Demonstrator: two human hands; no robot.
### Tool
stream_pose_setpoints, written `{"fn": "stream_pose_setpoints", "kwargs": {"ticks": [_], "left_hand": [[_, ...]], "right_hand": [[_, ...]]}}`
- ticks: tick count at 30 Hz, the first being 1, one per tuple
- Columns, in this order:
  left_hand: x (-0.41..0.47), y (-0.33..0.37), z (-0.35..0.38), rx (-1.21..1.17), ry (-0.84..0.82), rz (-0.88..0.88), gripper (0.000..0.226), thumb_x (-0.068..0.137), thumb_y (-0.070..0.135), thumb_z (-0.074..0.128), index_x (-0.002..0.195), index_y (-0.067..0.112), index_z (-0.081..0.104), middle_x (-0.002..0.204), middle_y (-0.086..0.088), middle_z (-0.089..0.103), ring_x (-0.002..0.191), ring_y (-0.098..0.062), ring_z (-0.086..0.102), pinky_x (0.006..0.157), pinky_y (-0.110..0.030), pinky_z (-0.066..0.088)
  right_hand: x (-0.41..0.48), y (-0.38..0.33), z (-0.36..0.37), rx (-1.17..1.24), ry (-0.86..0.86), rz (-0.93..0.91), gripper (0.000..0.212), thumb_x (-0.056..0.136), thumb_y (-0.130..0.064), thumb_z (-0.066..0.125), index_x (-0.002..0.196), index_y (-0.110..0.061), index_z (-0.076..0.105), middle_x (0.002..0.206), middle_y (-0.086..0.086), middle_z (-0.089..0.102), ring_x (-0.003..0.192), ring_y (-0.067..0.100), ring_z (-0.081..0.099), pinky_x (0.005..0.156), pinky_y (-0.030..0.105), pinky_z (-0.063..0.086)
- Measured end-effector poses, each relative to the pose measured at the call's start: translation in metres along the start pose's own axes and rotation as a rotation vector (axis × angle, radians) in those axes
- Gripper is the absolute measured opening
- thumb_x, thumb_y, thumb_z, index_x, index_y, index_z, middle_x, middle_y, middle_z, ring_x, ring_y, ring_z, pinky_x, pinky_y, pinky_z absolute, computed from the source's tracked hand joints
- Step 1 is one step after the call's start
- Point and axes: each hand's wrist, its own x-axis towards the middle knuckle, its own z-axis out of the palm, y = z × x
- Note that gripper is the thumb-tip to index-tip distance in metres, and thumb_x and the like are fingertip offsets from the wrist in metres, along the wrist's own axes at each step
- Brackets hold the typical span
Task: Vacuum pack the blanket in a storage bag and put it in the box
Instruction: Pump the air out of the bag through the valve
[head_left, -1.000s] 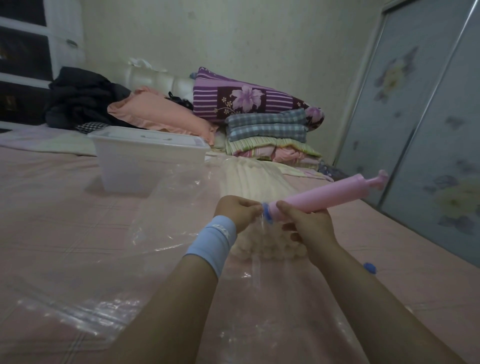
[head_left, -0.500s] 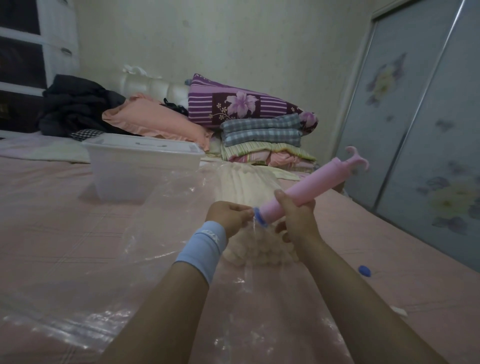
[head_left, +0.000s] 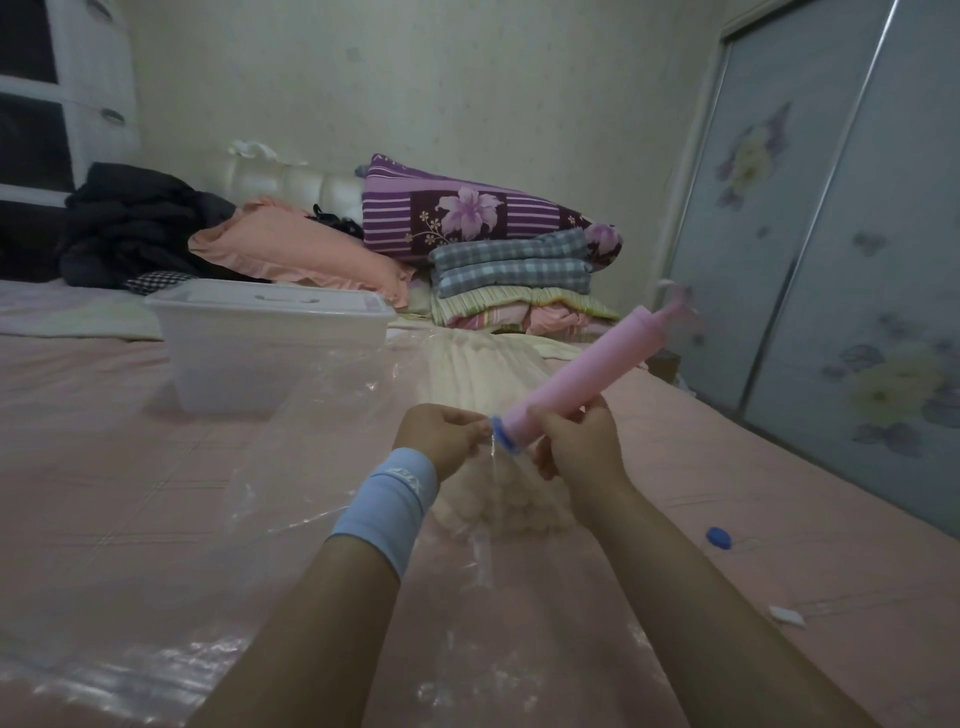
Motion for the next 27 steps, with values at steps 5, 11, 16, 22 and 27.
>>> {"fn": "stream_pose_setpoints", "kwargs": {"ticks": [5, 11, 16, 22, 27], "left_hand": [[-0.003, 0.001, 0.002, 0.077, -0.016, 0.031, 0.012, 0.086, 0.018, 0.072, 0.096, 0.014, 0.077, 0.079, 0.000, 0.073, 0.070, -0.010, 0.064, 0.082, -0.027, 0.054], [-0.004, 0.002, -0.001, 0.126, -0.003, 0.055, 0.013, 0.085, 0.020, 0.072, 0.095, 0.014, 0.077, 0.078, 0.000, 0.072, 0.070, -0.012, 0.063, 0.078, -0.025, 0.053], [-0.002, -0.004, 0.001, 0.157, -0.004, 0.055, 0.011, 0.086, 0.014, 0.069, 0.092, 0.015, 0.078, 0.080, -0.002, 0.074, 0.076, -0.015, 0.065, 0.090, -0.033, 0.054], [-0.005, 0.000, -0.005, 0.380, -0.119, 0.101, 0.024, 0.085, 0.028, 0.071, 0.106, 0.019, 0.074, 0.099, 0.001, 0.073, 0.095, -0.018, 0.067, 0.093, -0.032, 0.052], [-0.023, -0.005, -0.024, 1.037, -0.307, 0.003, 0.099, 0.063, 0.073, 0.064, 0.149, 0.038, 0.028, 0.153, -0.002, 0.033, 0.139, -0.029, 0.033, 0.113, -0.047, 0.031]], "right_hand": [[-0.002, -0.001, 0.002, -0.060, 0.091, -0.059, 0.085, 0.077, -0.035, 0.085, 0.140, -0.015, 0.031, 0.118, 0.002, 0.057, 0.096, 0.017, 0.061, 0.081, 0.030, 0.055], [0.001, 0.006, 0.001, -0.060, -0.032, -0.106, 0.067, 0.085, -0.005, 0.070, 0.143, -0.015, 0.037, 0.118, 0.010, 0.060, 0.093, 0.029, 0.065, 0.050, 0.017, 0.049], [0.002, 0.006, 0.001, -0.153, 0.037, -0.101, 0.072, 0.082, -0.032, 0.081, 0.141, -0.020, 0.041, 0.113, -0.004, 0.062, 0.088, 0.017, 0.070, 0.054, 0.018, 0.054], [0.002, 0.013, -0.005, -0.150, -0.021, -0.089, 0.064, 0.089, -0.025, 0.074, 0.143, -0.018, 0.040, 0.120, 0.003, 0.060, 0.098, 0.029, 0.067, 0.071, 0.032, 0.060], [-0.004, 0.026, -0.016, -0.357, -0.153, -0.160, 0.060, 0.083, -0.015, 0.075, 0.125, -0.032, 0.037, 0.104, -0.014, 0.057, 0.089, 0.010, 0.062, 0.076, 0.035, 0.058]]}}
